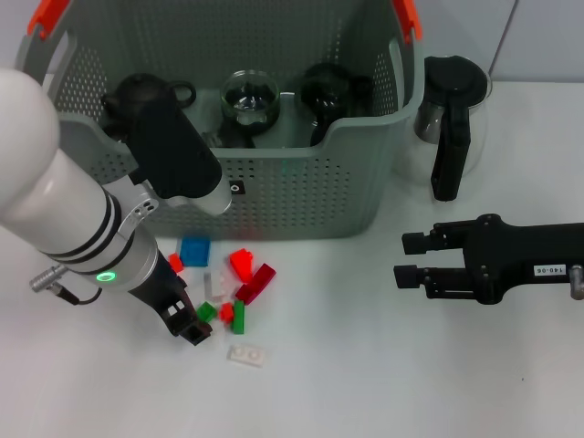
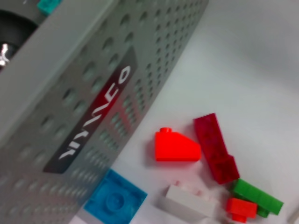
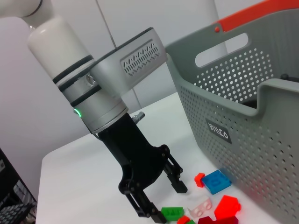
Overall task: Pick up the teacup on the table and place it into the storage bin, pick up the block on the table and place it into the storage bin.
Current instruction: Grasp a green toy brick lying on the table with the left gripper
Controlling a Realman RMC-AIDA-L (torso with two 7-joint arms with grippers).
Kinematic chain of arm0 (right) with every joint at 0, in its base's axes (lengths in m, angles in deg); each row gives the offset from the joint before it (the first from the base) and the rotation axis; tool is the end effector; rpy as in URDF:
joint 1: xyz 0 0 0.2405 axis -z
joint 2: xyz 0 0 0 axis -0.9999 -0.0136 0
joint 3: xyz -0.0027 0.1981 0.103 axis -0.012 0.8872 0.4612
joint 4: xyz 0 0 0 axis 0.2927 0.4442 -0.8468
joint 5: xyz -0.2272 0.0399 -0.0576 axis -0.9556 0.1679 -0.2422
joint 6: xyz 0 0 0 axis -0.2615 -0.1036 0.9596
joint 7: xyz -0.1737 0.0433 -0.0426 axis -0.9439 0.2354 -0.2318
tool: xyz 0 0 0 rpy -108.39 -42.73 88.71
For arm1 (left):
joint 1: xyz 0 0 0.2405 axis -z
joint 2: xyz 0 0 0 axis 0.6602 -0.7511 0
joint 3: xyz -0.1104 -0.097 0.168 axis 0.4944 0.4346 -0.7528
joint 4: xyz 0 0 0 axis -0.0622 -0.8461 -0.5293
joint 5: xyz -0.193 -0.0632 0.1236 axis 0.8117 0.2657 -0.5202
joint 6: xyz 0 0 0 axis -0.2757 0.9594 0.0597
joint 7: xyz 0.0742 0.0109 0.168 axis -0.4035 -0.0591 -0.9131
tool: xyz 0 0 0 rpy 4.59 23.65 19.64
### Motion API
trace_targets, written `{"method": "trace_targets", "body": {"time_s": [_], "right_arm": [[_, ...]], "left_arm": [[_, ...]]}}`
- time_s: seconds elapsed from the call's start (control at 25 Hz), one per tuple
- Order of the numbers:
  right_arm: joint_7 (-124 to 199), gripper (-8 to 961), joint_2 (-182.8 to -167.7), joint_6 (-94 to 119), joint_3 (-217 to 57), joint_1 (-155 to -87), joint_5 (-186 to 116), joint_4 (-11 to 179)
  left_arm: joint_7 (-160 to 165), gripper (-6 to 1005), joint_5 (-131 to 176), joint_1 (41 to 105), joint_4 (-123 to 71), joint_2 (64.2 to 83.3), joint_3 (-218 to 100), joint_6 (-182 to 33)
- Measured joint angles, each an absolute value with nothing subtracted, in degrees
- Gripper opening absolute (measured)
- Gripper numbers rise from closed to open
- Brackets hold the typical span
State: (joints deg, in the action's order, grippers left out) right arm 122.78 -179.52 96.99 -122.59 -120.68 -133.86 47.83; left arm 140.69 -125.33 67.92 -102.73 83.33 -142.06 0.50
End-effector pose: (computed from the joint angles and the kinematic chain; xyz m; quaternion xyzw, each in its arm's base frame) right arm 0.2182 0.3409 -0.0259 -0.9519 0.2256 0.2041 0.0374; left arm -0.1996 0.3468 -0.0591 -0.9229 -0.2375 0.2493 0.1725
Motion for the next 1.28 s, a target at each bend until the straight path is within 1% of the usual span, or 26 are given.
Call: {"method": "trace_targets", "body": {"time_s": [1.28], "right_arm": [[122.58, 583, -179.52, 96.87, -122.37, -120.25, -134.48, 47.88]], "left_arm": [[142.93, 648, -127.98, 68.38, -101.37, 83.33, -145.47, -1.49]]}}
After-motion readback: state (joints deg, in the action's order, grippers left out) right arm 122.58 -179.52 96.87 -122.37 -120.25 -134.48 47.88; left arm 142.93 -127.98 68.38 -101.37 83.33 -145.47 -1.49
